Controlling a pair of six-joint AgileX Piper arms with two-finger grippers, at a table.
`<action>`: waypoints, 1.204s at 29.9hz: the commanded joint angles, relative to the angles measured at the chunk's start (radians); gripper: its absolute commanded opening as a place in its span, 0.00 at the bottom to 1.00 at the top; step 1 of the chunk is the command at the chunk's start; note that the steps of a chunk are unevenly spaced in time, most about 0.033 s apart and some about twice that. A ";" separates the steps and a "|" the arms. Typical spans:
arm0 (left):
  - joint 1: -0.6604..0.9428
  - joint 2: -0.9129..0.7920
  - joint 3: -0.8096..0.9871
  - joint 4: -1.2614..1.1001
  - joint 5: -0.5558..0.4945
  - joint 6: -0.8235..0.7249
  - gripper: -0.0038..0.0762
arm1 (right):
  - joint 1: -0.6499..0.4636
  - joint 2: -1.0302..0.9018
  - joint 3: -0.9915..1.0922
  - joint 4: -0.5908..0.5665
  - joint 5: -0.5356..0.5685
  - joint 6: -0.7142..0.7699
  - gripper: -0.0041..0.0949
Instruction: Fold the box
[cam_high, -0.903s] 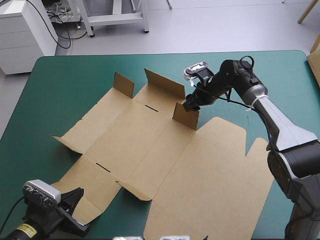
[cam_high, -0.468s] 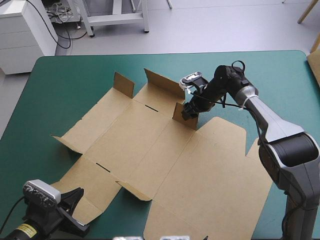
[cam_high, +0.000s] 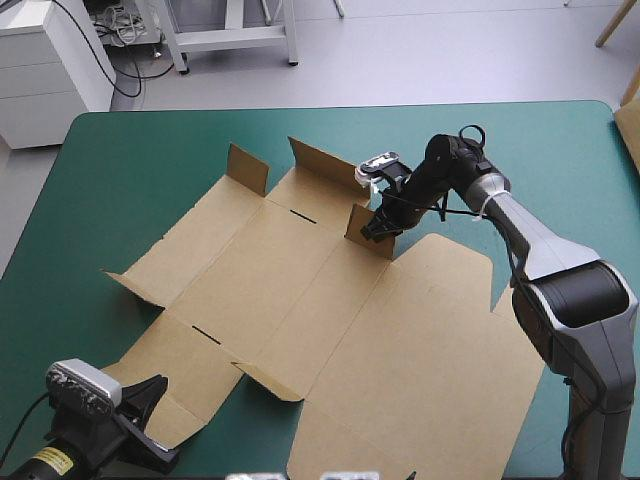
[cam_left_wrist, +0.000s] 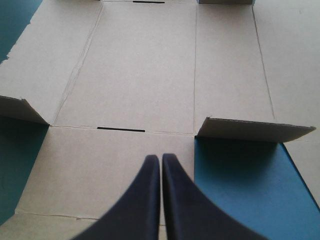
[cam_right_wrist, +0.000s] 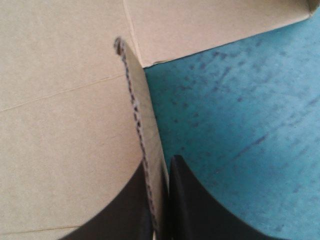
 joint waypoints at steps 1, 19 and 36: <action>-0.005 0.013 -0.022 -0.035 -0.059 -0.006 0.04 | 0.002 -0.057 -0.031 0.028 -0.003 -0.010 0.03; -0.005 0.013 -0.022 -0.035 -0.059 -0.006 0.04 | 0.072 -0.035 -0.239 0.019 -0.018 -0.579 0.03; -0.005 0.013 -0.022 -0.035 -0.057 -0.006 0.04 | 0.264 -0.022 -0.243 -0.017 -0.091 -0.833 0.02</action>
